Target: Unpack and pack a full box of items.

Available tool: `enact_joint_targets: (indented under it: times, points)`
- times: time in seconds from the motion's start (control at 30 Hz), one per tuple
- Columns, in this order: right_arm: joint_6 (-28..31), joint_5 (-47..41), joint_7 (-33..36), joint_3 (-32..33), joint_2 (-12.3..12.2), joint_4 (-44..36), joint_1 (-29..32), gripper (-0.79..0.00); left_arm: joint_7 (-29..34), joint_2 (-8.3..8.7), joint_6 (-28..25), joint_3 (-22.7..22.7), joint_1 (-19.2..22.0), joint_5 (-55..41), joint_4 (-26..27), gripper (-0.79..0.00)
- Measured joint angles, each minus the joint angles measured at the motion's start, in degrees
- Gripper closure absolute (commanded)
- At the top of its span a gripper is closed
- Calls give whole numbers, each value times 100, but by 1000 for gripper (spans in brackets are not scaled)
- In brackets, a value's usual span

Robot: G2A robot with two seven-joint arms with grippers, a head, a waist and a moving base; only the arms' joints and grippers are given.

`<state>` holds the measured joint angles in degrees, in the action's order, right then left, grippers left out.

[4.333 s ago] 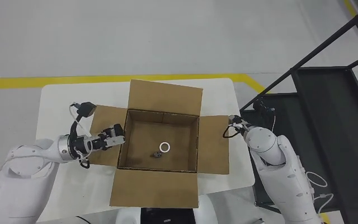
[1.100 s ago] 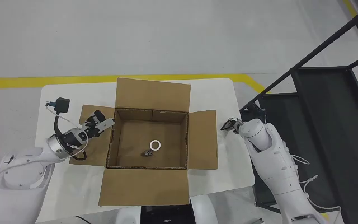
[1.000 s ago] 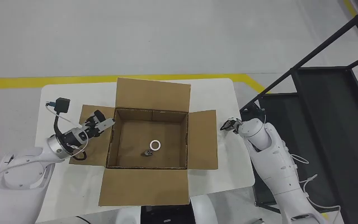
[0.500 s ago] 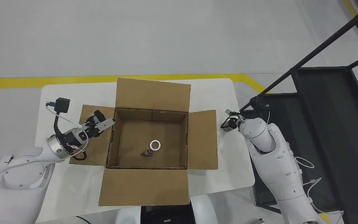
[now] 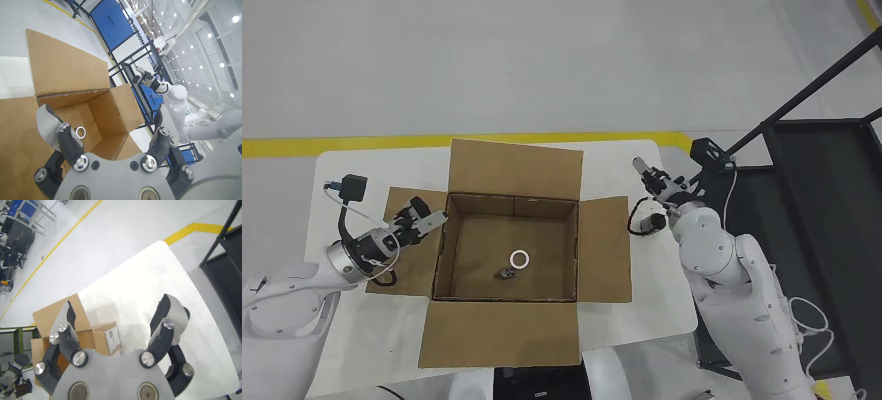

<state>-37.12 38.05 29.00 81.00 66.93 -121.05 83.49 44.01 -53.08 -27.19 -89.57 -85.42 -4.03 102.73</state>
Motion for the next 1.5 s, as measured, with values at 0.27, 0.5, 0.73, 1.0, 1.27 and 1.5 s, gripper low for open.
enact_joint_targets:
  times: [0.27, 0.5, 0.73, 1.0, 1.27, 1.5]
  points:
    - [853, -71, 267, -836, 68, -197, -534, -785, 0, 0, 0, 0, 0, 0, 0, -785]
    - [1536, -519, 1103, -1718, 167, 225, -1229, -785, 0, 0, 0, 0, 0, 0, 0, -785]
    - [1662, -536, 1780, -2521, 264, 619, -1680, -785, 0, 0, 0, 0, 0, 0, 0, -785]
    - [1728, -506, 2028, -2767, 298, 788, -1853, -785, 0, 0, 0, 0, 0, 0, 0, -785]
    - [1728, -506, 2027, -2767, 298, 788, -1853, -785, -103, -39, 248, 334, 179, 181, -49, -785]
    - [1728, -506, 2027, -2767, 298, 788, -1853, -785, -292, -36, 192, 162, 177, 136, -199, -785]
